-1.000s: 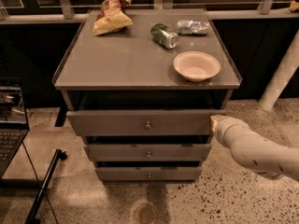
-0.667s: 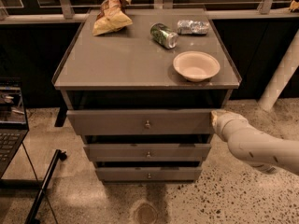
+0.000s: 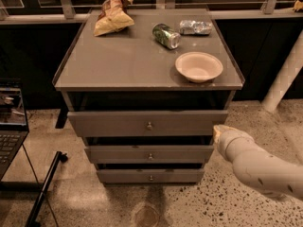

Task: Close top drawer

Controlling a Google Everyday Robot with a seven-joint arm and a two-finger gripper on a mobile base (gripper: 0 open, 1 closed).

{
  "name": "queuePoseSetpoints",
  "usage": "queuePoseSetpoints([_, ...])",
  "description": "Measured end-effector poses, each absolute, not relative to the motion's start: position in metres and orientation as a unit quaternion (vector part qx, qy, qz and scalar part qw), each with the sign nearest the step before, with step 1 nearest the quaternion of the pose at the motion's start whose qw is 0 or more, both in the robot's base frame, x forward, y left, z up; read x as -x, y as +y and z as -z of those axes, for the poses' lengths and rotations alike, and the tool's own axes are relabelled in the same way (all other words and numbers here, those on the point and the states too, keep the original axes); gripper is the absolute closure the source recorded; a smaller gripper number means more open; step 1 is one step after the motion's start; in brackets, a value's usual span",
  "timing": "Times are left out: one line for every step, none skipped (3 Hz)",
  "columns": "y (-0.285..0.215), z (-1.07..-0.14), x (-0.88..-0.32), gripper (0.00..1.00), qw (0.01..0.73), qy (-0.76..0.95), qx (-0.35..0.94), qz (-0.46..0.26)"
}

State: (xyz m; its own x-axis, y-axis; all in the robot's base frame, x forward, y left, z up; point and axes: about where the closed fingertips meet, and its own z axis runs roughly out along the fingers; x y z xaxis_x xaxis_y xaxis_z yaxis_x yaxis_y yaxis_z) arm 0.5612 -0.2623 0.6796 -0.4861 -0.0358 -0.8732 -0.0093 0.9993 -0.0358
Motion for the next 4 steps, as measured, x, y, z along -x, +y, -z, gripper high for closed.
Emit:
queuePoseSetpoints([-0.2595, -0.6708, -0.5476, 0.82, 0.497, 0.868, 0.02, 0.014])
queuePoseSetpoints([-0.2595, -0.6718, -0.5484, 0.59, 0.498, 0.867, 0.019, 0.014])
queuePoseSetpoints([-0.2595, -0.6718, -0.5484, 0.35, 0.498, 0.867, 0.019, 0.014])
queuePoseSetpoints([-0.2595, -0.6718, -0.5484, 0.13, 0.498, 0.867, 0.019, 0.014])
